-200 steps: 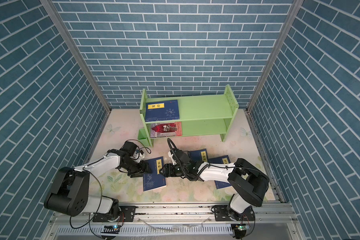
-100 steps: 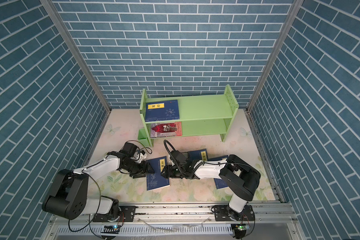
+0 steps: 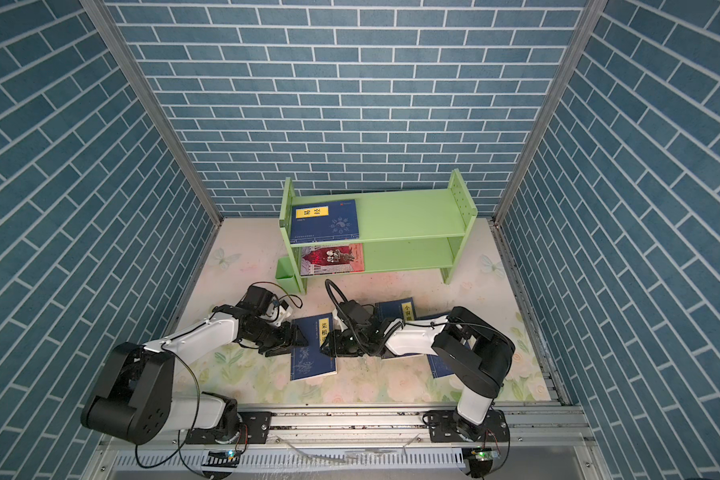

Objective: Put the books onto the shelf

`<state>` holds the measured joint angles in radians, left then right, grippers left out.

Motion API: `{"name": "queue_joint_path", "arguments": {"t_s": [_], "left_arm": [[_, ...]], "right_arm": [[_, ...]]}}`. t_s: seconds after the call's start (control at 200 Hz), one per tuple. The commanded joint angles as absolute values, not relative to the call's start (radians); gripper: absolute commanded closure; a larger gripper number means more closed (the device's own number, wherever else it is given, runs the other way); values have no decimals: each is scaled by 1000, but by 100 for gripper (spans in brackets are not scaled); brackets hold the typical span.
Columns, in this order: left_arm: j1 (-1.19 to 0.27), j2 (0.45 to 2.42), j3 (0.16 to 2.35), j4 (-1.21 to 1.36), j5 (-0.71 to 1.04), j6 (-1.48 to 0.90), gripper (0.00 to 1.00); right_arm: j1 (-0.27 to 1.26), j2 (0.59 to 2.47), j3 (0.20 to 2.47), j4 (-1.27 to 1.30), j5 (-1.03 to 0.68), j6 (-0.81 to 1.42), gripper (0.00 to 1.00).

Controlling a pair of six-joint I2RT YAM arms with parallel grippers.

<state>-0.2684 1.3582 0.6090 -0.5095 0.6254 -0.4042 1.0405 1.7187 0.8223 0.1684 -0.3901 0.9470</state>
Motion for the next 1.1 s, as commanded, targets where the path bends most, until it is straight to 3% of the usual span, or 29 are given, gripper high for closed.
{"name": "queue_joint_path", "arguments": {"t_s": [0.0, 0.16, 0.445, 0.755, 1.095], "left_arm": [[-273, 1350, 598, -492, 656, -409, 29], [-273, 1334, 596, -482, 671, -413, 29], [-273, 1313, 586, -442, 742, -434, 29], [-237, 1204, 620, -512, 671, -391, 24], [-33, 1052, 695, -588, 730, -384, 24]], "right_arm": [[1046, 1729, 850, 265, -460, 981, 55], [1044, 1732, 841, 282, -451, 988, 67], [1044, 1769, 850, 291, -443, 998, 68], [1038, 1676, 839, 208, -434, 951, 100], [1008, 1526, 801, 196, -540, 920, 100]]}}
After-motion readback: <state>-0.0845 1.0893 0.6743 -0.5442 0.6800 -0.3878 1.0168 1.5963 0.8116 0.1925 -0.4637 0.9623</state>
